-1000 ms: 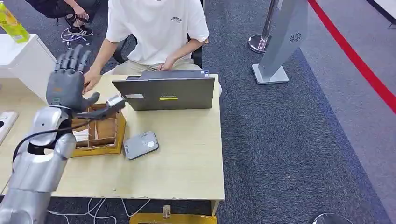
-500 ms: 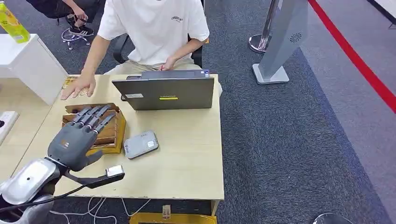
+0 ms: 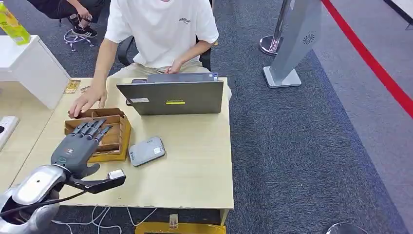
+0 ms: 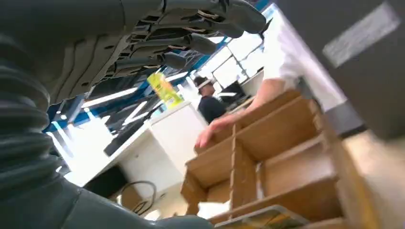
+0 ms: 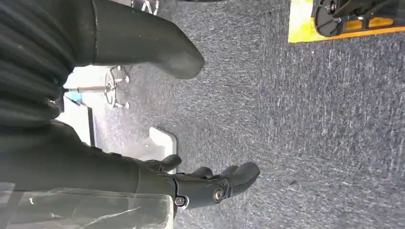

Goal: Pass the card to the sensor for recognition and then transmit it.

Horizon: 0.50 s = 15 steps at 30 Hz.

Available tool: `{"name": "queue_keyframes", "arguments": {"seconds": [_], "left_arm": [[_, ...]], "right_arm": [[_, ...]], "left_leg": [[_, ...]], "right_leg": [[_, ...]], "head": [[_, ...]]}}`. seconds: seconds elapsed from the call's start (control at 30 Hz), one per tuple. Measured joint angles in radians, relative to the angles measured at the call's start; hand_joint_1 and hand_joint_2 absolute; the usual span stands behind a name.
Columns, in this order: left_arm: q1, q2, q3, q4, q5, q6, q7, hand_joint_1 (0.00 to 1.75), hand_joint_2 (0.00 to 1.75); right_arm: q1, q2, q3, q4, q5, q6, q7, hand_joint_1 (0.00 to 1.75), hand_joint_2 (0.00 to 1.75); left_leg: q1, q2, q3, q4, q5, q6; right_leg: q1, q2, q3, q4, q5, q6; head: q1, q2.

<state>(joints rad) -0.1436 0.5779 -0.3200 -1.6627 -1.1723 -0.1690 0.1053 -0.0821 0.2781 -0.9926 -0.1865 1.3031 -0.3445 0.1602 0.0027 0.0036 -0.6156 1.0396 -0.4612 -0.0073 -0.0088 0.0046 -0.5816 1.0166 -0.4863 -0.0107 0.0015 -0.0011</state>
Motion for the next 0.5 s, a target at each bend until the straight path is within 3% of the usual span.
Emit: {"name": "queue_keyframes", "arguments": {"seconds": [0.27,0.5], "left_arm": [[-0.017,-0.056,0.007,0.193,-0.043,0.048,-0.003,0.00,1.75],[-0.010,-0.099,0.008,0.227,-0.075,0.091,0.001,0.00,1.75]], "right_arm": [[0.000,0.000,0.015,0.000,0.019,0.010,0.000,0.00,1.75],[0.000,0.000,0.016,0.000,0.022,0.013,0.000,0.00,1.75]], "left_leg": [[0.000,0.000,0.000,0.000,0.000,0.000],[0.000,0.000,0.000,0.000,0.000,0.000]], "right_leg": [[0.000,0.000,0.000,0.000,0.000,0.000],[0.000,0.000,0.000,0.000,0.000,0.000]], "head": [[0.000,0.000],[0.000,0.000]]}}
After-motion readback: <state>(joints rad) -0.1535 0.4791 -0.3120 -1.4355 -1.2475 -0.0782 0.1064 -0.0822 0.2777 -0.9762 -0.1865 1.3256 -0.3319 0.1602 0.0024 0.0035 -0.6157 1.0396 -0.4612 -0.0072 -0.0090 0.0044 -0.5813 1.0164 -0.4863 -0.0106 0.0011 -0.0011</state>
